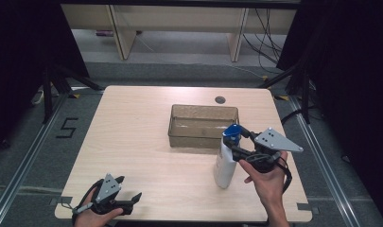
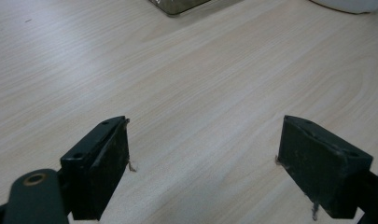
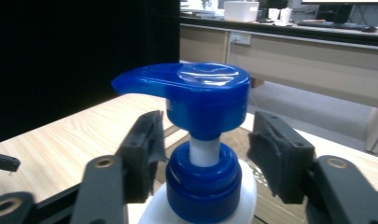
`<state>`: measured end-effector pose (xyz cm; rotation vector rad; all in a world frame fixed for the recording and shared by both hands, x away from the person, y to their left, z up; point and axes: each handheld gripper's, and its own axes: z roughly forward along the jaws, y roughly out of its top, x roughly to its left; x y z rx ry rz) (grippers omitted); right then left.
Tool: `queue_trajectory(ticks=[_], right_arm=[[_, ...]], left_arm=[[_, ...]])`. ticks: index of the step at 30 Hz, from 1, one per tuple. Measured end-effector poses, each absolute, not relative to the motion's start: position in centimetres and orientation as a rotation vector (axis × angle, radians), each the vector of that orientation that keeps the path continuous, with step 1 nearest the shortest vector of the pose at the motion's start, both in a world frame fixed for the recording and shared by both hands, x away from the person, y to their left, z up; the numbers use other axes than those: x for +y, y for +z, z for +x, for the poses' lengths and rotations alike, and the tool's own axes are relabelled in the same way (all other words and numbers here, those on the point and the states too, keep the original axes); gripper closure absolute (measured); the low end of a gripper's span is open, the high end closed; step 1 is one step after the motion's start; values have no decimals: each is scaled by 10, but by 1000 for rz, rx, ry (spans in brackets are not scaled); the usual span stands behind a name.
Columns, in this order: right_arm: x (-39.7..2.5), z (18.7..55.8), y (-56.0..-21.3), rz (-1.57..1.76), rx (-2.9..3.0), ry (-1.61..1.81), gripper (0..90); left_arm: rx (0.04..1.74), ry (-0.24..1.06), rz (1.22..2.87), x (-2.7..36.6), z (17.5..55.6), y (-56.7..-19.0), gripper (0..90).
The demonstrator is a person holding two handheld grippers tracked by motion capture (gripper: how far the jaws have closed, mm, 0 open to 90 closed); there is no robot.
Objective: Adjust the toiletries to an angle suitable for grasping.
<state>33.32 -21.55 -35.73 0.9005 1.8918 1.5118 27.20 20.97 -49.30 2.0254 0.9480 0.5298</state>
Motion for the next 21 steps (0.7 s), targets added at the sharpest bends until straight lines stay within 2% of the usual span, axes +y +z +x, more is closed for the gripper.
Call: queue_trajectory(ticks=[13,15,16,21], right_arm=[[-215,337,-361,879,1894,1547,532],[-215,335,-361,897,1886,1568,557],[-216,335,-360,880,1865,1574,612],[-216,333,-359,880,1868,1573,627]], left_arm=[[956,519,2016,208,272,-494,158],[960,512,2000,206,272,-494,158],[956,518,2014,207,272,-493,158],[962,513,2015,207,273,-493,158]])
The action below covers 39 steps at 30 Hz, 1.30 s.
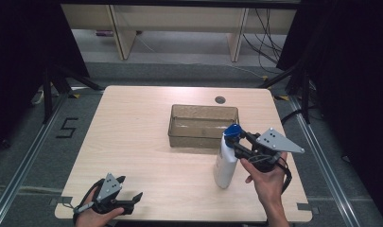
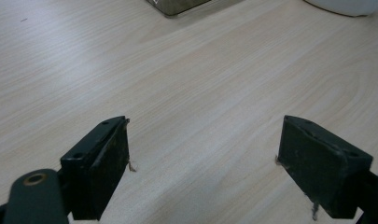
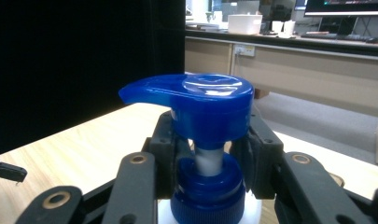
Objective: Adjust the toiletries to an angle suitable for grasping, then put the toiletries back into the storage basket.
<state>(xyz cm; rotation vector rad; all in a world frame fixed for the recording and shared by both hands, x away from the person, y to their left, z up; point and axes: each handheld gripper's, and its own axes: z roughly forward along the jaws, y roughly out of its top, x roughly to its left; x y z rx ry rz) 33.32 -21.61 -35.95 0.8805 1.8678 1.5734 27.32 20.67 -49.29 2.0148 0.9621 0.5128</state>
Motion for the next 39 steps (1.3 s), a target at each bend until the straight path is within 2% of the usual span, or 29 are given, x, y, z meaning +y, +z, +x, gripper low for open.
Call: queue_trajectory(ticks=[28,39], right_arm=[[-218,338,-360,938,1816,1598,659],[-226,342,-335,903,1739,1588,661]], left_arm=[[957,517,2015,205,271,-493,159],[959,517,1999,207,270,-494,159]])
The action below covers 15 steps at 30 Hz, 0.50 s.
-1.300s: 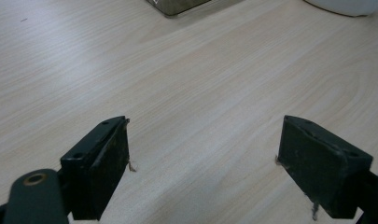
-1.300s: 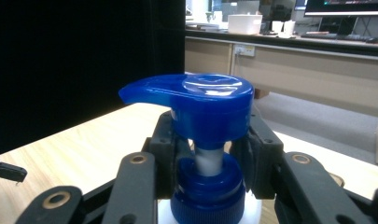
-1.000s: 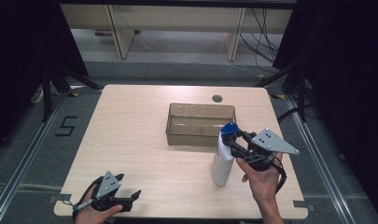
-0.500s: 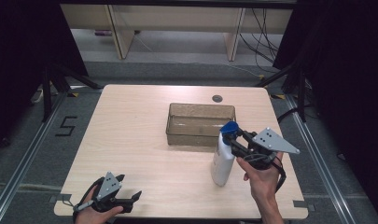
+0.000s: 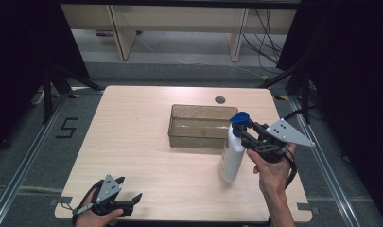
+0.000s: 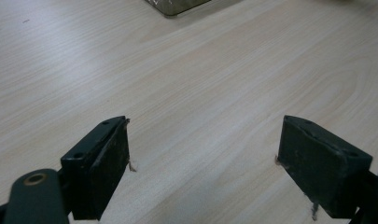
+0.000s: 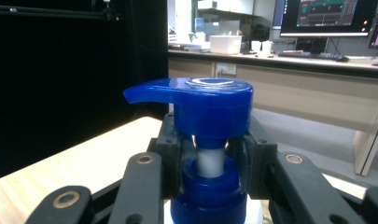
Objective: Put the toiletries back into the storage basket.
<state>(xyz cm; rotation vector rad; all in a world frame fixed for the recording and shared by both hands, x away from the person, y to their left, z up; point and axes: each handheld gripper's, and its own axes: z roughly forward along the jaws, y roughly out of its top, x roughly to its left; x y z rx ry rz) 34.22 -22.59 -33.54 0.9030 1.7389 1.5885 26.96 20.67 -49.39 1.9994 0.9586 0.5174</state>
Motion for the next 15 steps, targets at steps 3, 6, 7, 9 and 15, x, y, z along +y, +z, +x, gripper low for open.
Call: queue_trajectory(ticks=[3,6,7,9,15], right_arm=[[-227,344,-332,914,1735,1595,662],[-229,352,-327,920,1717,1604,662],[-230,353,-326,933,1721,1608,662],[-233,358,-325,944,1710,1616,662],[-236,368,-318,952,1696,1611,662]], left_arm=[[959,521,2005,206,270,-494,159],[964,518,2016,206,269,-494,160],[959,516,2006,207,270,-494,159],[964,510,1991,207,270,-494,159],[963,512,1994,206,270,-494,159]])
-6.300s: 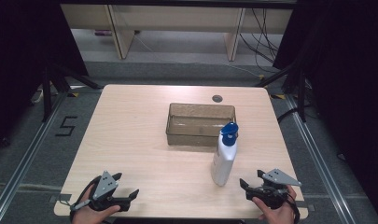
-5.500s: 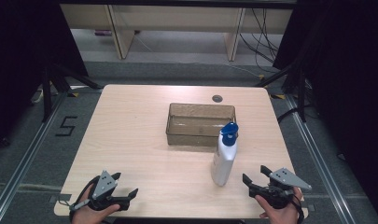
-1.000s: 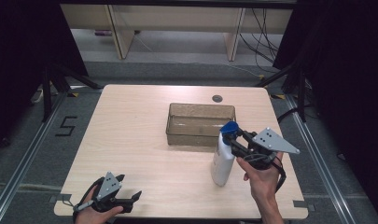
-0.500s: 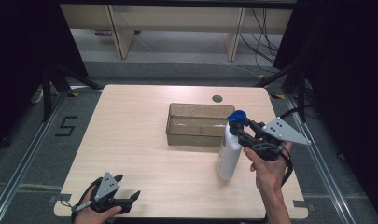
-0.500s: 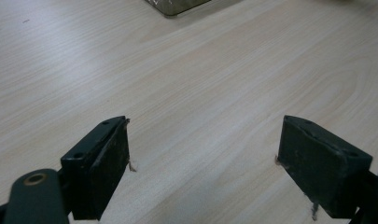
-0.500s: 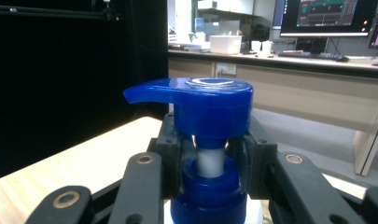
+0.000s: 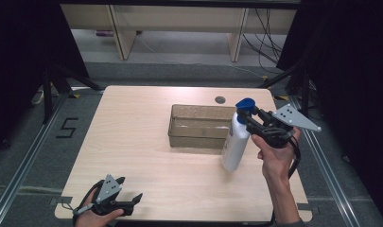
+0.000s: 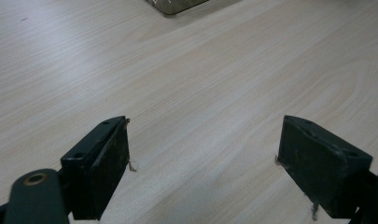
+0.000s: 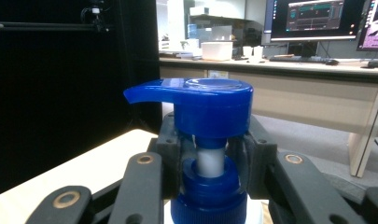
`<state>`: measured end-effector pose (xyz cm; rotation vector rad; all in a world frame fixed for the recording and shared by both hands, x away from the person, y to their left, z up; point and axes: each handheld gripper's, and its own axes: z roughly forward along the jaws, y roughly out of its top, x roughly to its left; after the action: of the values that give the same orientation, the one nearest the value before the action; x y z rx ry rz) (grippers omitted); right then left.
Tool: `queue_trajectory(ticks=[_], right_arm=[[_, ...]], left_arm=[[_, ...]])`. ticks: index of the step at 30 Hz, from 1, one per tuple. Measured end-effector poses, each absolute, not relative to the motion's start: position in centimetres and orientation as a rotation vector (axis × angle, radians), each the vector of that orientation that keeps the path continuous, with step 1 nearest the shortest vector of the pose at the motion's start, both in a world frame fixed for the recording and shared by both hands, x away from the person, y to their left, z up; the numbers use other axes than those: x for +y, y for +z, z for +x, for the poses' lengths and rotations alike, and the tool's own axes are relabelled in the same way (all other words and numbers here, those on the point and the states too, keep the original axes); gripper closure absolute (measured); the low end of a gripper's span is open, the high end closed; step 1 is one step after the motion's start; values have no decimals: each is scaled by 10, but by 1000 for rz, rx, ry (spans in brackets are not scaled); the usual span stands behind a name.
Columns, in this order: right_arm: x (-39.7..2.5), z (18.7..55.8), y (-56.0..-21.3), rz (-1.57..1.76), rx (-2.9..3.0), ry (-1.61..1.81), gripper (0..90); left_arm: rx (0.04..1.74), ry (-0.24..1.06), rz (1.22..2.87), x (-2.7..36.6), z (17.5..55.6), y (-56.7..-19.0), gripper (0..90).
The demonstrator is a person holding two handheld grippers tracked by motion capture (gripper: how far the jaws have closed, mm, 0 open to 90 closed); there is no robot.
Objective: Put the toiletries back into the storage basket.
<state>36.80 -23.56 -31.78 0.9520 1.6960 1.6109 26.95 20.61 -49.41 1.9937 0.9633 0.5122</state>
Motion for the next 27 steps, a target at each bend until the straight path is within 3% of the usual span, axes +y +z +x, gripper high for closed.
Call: queue_trajectory(ticks=[27], right_arm=[[-235,395,-262,910,1682,1667,663]], left_arm=[[958,512,2008,206,269,-494,160]])
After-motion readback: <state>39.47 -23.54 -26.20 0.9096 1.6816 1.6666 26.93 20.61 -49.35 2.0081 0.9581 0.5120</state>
